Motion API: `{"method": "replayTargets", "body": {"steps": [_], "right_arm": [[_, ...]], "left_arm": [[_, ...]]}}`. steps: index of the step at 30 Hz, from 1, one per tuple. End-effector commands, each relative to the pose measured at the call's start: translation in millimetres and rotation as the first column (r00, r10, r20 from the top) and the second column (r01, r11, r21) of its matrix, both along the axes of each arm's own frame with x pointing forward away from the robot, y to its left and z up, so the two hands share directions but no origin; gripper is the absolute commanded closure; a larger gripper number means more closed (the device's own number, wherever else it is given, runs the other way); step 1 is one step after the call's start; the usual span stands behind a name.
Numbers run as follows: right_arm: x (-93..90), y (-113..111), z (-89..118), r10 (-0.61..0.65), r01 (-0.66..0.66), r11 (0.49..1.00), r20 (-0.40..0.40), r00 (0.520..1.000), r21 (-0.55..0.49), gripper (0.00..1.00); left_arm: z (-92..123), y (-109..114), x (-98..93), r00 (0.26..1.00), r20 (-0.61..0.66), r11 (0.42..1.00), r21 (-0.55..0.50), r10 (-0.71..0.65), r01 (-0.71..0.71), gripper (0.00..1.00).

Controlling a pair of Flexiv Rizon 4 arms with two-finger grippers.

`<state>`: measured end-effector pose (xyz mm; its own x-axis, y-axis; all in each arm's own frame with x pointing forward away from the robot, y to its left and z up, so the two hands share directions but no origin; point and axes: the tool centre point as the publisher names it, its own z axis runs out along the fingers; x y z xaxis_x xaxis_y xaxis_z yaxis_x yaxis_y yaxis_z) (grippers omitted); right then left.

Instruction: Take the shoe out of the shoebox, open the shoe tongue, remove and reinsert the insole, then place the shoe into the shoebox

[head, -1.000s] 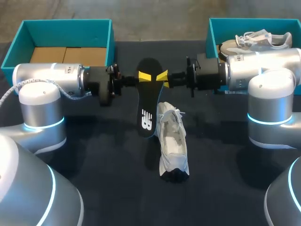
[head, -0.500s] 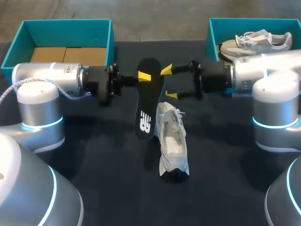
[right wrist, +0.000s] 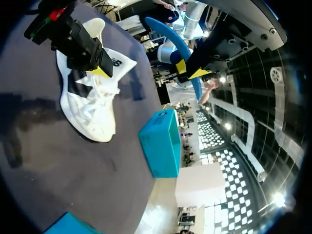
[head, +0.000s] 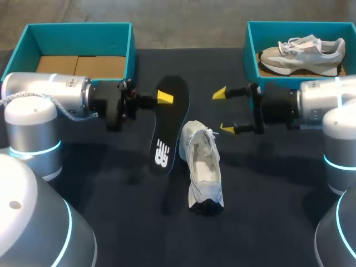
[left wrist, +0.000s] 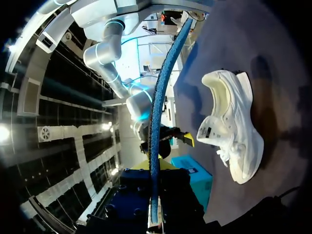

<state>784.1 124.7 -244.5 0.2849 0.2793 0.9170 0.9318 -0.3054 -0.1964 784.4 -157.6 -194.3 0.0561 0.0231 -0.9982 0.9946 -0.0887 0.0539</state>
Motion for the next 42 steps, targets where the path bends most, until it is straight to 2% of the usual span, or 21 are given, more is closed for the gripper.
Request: {"method": "replayTargets", "body": {"steps": [1,5,11,17,18,22,25,27,42], "right_arm": [[-25.3,-20.8,13.8,-0.010,0.010,1.000,-0.005,1.000,-0.024,0.00],[-45.7,-25.4,17.3,-0.011,0.011,0.999,-0.002,1.000,-0.047,0.00],[-72.5,-36.0,9.2,-0.016,0.015,0.998,-0.009,1.000,-0.059,0.00],[-94.4,-37.7,2.8,-0.013,0.012,0.997,-0.018,1.000,-0.079,0.00],[-103.4,-36.8,0.7,-0.010,0.008,0.996,-0.021,1.000,-0.087,0.00],[-119.6,-36.1,-5.4,-0.005,0.002,0.995,-0.031,1.000,-0.098,0.00],[-129.0,-37.0,-9.9,0.000,-0.004,0.995,-0.046,0.999,-0.100,0.00],[-134.3,-36.6,-12.0,0.011,-0.018,0.994,-0.064,0.998,-0.112,0.00],[-134.3,-36.6,-12.0,0.011,-0.018,0.994,-0.064,0.998,-0.112,0.00]], "left_arm": [[-0.1,11.7,-27.9,1.000,-0.019,0.999,0.029,0.022,-0.022,1.00],[-8.8,16.7,-47.7,0.998,-0.052,0.999,0.048,0.026,-0.024,1.00],[-18.0,13.9,-69.4,0.995,-0.095,0.998,0.067,0.014,-0.008,1.00],[-24.7,9.2,-83.9,0.991,-0.135,0.996,0.083,-0.010,0.022,1.00],[-27.9,7.0,-90.0,0.989,-0.147,0.995,0.095,-0.019,0.034,1.00],[-32.6,2.9,-101.1,0.986,-0.165,0.992,0.116,-0.027,0.046,1.00],[-34.0,0.6,-107.3,0.979,-0.199,0.994,0.098,-0.034,0.054,1.00],[-31.8,-1.5,-111.7,0.983,-0.175,0.991,0.115,-0.052,0.073,1.00],[-31.8,-1.5,-111.7,0.983,-0.175,0.991,0.115,-0.052,0.073,1.00]]}}
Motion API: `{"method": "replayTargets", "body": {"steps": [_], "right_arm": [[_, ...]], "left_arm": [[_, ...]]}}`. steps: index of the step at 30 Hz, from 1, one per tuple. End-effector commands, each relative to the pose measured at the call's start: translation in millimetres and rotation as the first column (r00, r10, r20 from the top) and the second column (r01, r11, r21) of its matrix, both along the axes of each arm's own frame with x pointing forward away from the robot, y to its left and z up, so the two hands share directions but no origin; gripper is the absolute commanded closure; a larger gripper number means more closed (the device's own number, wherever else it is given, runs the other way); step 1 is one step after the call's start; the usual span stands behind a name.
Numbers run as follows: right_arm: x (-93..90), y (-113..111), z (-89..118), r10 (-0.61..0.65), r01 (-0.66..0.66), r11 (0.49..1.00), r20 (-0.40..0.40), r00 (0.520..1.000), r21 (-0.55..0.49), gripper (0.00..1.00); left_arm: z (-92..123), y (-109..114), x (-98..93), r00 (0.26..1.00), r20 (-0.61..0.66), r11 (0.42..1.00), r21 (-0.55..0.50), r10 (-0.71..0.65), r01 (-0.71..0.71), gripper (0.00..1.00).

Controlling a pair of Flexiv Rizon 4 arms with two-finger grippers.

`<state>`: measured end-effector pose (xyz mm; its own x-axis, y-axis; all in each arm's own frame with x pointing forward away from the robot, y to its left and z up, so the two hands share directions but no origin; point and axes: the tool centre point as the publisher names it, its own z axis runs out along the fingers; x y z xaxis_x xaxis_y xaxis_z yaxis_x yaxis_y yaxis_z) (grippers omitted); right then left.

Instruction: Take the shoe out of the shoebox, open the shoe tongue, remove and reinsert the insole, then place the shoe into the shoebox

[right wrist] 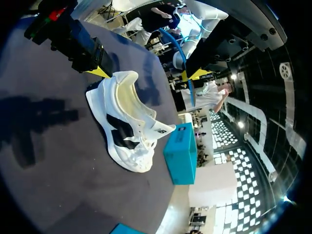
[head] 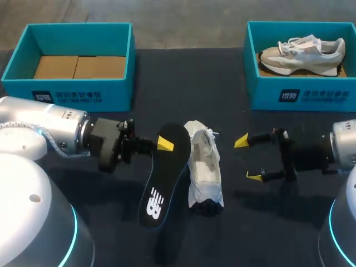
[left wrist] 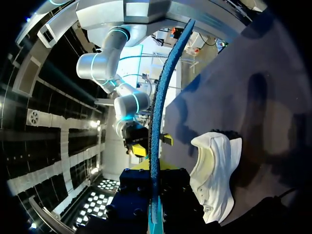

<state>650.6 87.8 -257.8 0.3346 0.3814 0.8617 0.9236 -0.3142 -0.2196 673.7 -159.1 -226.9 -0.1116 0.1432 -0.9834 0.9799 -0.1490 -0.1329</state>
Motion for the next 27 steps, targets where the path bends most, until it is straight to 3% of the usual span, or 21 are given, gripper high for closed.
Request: {"method": "replayTargets", "body": {"steps": [1,8,16,27], "right_arm": [[-0.8,0.3,1.3,-0.001,0.001,1.000,-0.002,1.000,-0.004,0.00],[-7.7,-2.3,0.6,-0.033,0.033,0.999,0.011,0.999,-0.033,0.00],[-31.5,-1.4,1.7,-0.073,0.075,0.996,0.033,0.997,-0.054,0.00],[-59.0,3.5,2.2,-0.076,0.079,0.994,0.038,0.996,-0.070,0.00]], "left_arm": [[0.8,0.1,-1.0,1.000,0.001,1.000,0.002,0.002,-0.002,1.00],[-6.9,-8.3,-1.5,1.000,-0.011,1.000,0.024,0.006,-0.006,1.00],[-15.3,-32.1,-18.2,0.994,-0.096,0.996,0.057,-0.057,0.062,1.00],[-25.3,-39.9,-44.3,0.972,-0.229,0.996,0.060,-0.046,0.061,1.00]]}}
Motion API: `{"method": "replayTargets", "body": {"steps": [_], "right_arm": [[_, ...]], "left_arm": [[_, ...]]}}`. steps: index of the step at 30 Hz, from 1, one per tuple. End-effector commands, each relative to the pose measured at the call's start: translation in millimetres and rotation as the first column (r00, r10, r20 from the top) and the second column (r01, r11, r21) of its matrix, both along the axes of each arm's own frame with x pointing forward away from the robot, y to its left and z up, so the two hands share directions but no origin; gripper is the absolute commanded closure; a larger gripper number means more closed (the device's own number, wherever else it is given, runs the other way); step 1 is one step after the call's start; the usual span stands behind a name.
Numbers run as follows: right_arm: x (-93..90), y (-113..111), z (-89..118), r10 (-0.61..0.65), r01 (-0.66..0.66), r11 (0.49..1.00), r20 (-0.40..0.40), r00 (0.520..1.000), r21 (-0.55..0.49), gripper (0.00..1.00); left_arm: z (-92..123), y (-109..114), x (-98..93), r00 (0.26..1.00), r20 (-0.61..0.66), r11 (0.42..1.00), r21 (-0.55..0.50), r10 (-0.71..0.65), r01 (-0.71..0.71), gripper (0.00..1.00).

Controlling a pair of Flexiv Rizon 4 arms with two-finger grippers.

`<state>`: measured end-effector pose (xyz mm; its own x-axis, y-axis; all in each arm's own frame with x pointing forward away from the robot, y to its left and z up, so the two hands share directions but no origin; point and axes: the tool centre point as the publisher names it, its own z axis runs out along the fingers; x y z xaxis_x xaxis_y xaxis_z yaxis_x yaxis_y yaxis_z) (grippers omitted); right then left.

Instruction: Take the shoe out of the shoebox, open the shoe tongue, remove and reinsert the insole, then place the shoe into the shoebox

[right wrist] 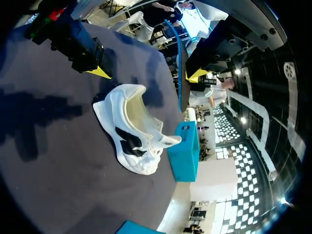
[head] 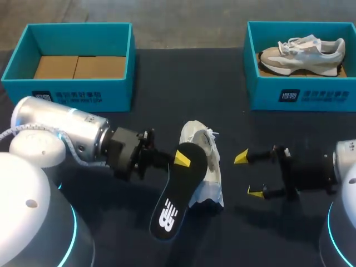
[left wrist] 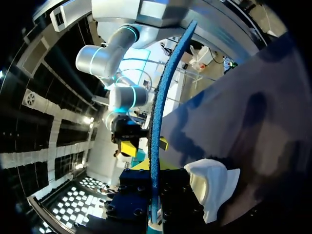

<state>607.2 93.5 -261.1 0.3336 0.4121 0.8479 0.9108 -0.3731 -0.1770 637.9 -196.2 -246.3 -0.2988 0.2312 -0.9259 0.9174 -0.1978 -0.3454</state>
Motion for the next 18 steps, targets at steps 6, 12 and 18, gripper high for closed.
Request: {"method": "replayTargets", "body": {"steps": [6,12,18], "right_arm": [[-26.9,0.4,5.7,-0.023,0.023,0.999,0.006,1.000,-0.023,0.00],[-33.7,3.9,3.5,-0.026,0.026,0.999,0.000,1.000,-0.020,0.00],[-36.8,7.2,1.6,-0.026,0.026,0.999,-0.012,1.000,-0.019,0.00]], "left_arm": [[-11.6,-2.4,-18.7,0.991,-0.120,0.997,-0.033,0.060,-0.064,1.00],[-8.7,-3.2,-24.1,0.975,-0.208,0.991,-0.083,0.082,-0.101,1.00],[-14.2,-9.0,-29.1,0.964,-0.254,0.989,-0.103,0.079,-0.108,1.00]]}}
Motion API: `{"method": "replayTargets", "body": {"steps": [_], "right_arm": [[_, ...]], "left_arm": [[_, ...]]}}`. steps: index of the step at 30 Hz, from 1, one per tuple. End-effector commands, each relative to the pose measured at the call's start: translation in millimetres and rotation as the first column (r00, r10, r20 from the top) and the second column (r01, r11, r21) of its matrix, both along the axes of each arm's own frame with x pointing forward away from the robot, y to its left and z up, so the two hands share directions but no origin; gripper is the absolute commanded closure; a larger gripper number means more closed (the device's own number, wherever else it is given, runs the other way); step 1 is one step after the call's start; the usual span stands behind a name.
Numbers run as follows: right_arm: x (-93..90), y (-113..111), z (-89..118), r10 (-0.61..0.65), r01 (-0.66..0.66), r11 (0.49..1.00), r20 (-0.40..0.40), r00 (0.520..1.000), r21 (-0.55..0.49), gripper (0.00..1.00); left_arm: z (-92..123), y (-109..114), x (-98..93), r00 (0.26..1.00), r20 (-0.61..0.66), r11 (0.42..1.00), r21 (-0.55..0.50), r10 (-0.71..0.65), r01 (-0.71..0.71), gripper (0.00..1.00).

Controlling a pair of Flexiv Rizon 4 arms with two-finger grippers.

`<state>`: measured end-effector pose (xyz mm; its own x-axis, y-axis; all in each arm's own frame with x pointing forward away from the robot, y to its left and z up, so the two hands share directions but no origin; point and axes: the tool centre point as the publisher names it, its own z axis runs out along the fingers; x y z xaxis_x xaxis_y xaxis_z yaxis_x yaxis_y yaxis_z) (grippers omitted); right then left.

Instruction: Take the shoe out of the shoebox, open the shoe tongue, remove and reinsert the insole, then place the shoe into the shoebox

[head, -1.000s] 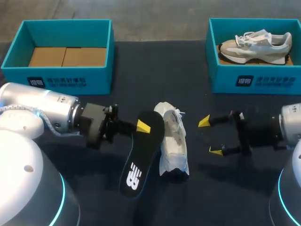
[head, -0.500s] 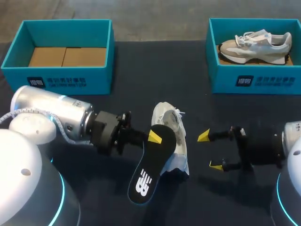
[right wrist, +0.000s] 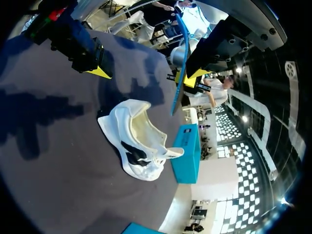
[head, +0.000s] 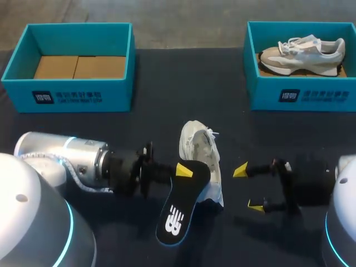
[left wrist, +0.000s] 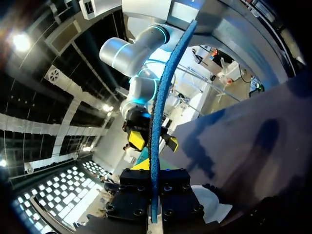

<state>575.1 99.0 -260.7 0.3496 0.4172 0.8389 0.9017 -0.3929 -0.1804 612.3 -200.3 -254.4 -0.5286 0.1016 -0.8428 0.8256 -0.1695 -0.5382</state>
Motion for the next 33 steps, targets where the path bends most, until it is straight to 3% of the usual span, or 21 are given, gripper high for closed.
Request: {"method": "replayTargets", "body": {"steps": [1,10,17,27,33], "right_arm": [[-5.5,2.6,0.8,-0.006,0.006,1.000,-0.004,1.000,-0.005,0.00],[1.7,14.3,-13.8,-0.017,0.017,1.000,-0.011,1.000,-0.026,0.00],[18.2,17.5,-32.5,-0.008,0.008,1.000,-0.032,0.999,0.012,0.00],[44.9,15.9,-42.1,-0.006,0.007,0.999,-0.036,0.999,0.035,0.00],[44.5,16.5,-50.3,-0.010,0.012,0.999,-0.044,0.999,0.046,0.00]], "left_arm": [[-7.3,-5.6,-3.7,1.000,-0.014,1.000,-0.013,0.013,-0.013,1.00],[-18.9,-8.6,-3.9,0.999,-0.033,0.999,-0.033,0.010,-0.011,1.00],[-27.9,-12.7,2.6,0.999,-0.024,0.998,-0.045,0.035,-0.036,1.00],[-29.5,-15.9,8.6,0.999,-0.004,0.998,-0.044,0.037,-0.037,1.00],[-32.8,-19.4,12.3,0.999,0.000,0.998,-0.046,0.038,-0.038,1.00]]}}
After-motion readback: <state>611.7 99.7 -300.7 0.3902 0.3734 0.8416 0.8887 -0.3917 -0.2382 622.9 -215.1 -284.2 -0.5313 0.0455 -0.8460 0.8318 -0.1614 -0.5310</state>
